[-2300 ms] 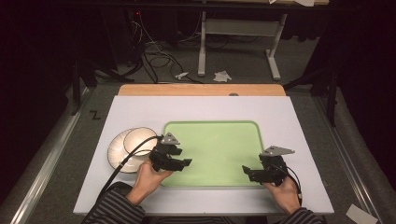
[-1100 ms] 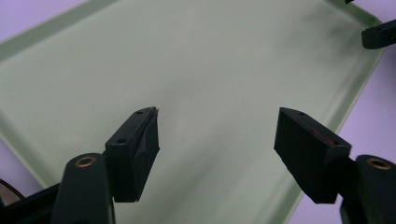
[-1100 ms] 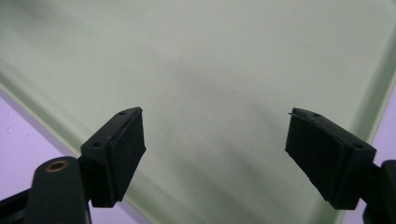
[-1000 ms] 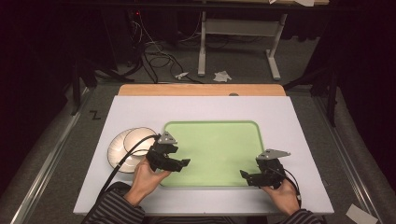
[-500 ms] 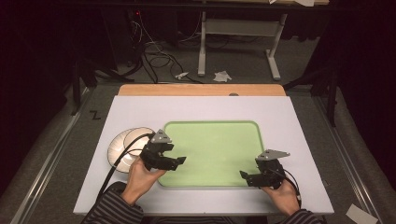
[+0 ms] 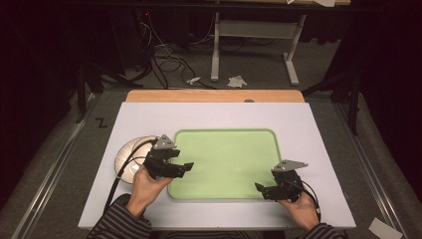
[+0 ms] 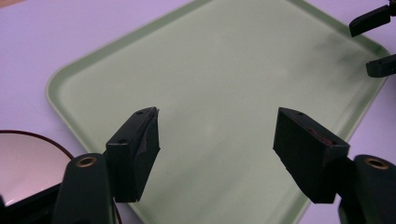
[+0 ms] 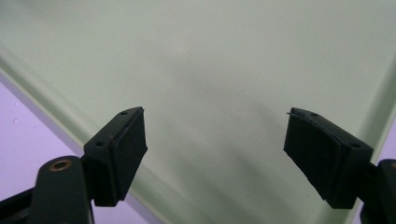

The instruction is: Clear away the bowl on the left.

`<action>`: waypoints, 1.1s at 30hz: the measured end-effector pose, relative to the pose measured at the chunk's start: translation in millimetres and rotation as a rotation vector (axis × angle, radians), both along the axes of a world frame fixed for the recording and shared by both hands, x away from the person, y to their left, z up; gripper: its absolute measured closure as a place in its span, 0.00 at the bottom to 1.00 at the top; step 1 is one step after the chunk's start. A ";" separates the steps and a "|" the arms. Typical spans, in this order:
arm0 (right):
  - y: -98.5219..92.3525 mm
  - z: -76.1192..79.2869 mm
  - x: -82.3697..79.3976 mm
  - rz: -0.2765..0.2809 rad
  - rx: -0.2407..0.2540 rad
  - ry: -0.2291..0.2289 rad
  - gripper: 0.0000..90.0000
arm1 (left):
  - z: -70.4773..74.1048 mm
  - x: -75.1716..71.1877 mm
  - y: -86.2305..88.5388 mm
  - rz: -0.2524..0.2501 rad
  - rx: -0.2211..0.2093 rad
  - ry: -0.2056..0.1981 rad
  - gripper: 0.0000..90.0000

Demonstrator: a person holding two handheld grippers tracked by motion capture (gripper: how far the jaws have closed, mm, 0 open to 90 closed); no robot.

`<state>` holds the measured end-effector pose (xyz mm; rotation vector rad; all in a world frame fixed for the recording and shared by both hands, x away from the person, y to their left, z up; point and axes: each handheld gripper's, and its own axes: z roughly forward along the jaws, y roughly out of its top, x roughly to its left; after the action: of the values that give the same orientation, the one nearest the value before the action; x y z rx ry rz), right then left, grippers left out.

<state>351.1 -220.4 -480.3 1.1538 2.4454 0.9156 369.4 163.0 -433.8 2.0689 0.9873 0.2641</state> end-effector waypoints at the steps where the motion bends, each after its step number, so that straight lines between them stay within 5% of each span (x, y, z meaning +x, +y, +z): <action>1: 0.0 0.1 0.1 0.003 0.001 0.003 0.25 | 0.6 0.6 2.0 0.004 -0.006 -0.002 0.35; 21: 0.3 -0.8 0.3 0.007 0.001 0.005 0.25 | 6.3 4.0 19.8 0.068 -0.018 -0.040 0.35; 33: 0.4 -1.1 0.5 0.010 -0.005 0.009 0.26 | 8.0 7.7 27.0 0.095 -0.040 -0.020 0.33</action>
<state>351.6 -220.0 -481.3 1.1479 2.4609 0.9084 377.1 190.0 -425.8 1.9823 1.0718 0.3104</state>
